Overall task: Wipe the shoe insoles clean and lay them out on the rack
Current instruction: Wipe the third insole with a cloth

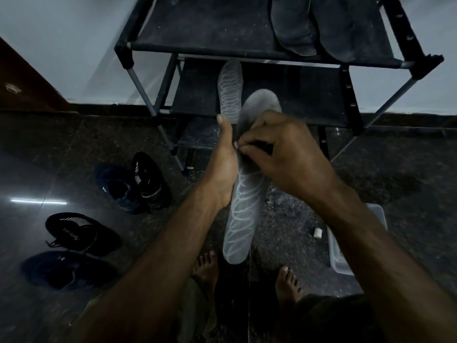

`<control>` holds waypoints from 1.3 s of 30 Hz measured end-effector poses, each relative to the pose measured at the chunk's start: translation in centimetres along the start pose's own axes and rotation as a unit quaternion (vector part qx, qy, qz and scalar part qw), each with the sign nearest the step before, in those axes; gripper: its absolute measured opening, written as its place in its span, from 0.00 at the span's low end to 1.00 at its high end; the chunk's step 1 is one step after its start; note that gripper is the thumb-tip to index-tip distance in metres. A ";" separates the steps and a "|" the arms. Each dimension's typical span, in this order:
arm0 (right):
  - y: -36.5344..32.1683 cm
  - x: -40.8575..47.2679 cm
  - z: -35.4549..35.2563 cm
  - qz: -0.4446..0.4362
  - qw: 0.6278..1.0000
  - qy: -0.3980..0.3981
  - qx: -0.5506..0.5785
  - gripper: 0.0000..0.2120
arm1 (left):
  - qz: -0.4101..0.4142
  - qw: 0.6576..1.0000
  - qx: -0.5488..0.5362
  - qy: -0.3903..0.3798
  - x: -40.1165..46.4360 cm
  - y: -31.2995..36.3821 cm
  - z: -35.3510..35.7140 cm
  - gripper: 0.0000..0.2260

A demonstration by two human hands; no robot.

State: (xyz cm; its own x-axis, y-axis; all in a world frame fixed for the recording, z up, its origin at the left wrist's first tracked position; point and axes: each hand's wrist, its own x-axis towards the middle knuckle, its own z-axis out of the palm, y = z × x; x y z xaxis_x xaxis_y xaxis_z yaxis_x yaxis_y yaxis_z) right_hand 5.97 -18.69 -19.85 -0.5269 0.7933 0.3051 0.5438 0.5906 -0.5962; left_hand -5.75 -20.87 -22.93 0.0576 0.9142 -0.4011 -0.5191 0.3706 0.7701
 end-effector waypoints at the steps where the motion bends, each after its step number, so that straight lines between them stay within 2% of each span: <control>1: -0.1 0.0 0.0 -0.009 1.000 -0.017 0.003 0.04 | 0.003 1.000 0.003 0.008 0.0 0.1 -0.1 0.35; 3: -0.3 0.0 0.2 -0.005 1.000 -0.006 0.007 0.04 | 0.006 1.000 0.008 0.020 0.0 0.2 -0.2 0.36; 6: 0.0 0.0 0.5 0.040 0.996 0.080 -0.003 0.04 | 0.003 1.000 0.026 0.014 0.1 0.1 0.1 0.36; 8: 0.1 0.0 0.7 0.064 0.992 0.108 -0.010 0.04 | 0.005 1.000 0.030 0.009 0.1 0.0 0.3 0.34; 10: 0.2 0.0 0.6 0.055 0.995 0.082 -0.012 0.04 | 0.004 1.000 0.024 0.010 0.2 -0.1 0.2 0.33; 14: -0.3 0.1 0.0 0.018 0.999 -0.030 0.002 0.04 | 0.002 1.000 -0.012 0.018 0.5 0.1 -0.5 0.36; 21: 0.1 -0.1 0.8 0.093 0.991 0.101 -0.002 0.04 | -0.001 1.000 0.007 0.003 0.3 -0.3 0.2 0.31; 23: 0.1 0.0 0.6 0.079 0.994 0.074 0.007 0.04 | 0.002 1.000 0.003 0.007 0.3 -0.2 0.1 0.32; 27: -0.7 -0.1 0.3 0.028 0.998 -0.046 0.029 0.03 | 0.012 0.999 -0.021 0.036 0.4 0.3 -0.6 0.34; 29: -0.8 -0.1 0.5 0.033 0.999 -0.025 0.027 0.03 | 0.015 0.999 -0.016 0.036 0.2 0.6 -0.6 0.34; 34: 0.1 0.0 0.8 0.095 0.991 0.089 -0.031 0.06 | 0.022 0.997 0.055 0.042 0.2 0.2 0.2 0.31; 36: 0.1 -0.1 0.9 0.076 0.994 0.061 -0.039 0.06 | 0.018 0.998 0.034 0.041 0.3 0.2 0.1 0.32; 39: -0.6 -0.1 0.5 0.031 0.998 -0.046 -0.009 0.04 | 0.011 0.999 -0.001 0.036 0.3 0.5 -0.8 0.33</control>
State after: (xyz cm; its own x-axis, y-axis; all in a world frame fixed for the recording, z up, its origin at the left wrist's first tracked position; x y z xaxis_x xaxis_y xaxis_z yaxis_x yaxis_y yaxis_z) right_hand 5.34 -19.19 -19.92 -0.5497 0.8117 0.1973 0.5888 0.5440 -0.5978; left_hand -6.67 -20.55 -23.02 -0.0150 0.9083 -0.4181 -0.5208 0.3498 0.7787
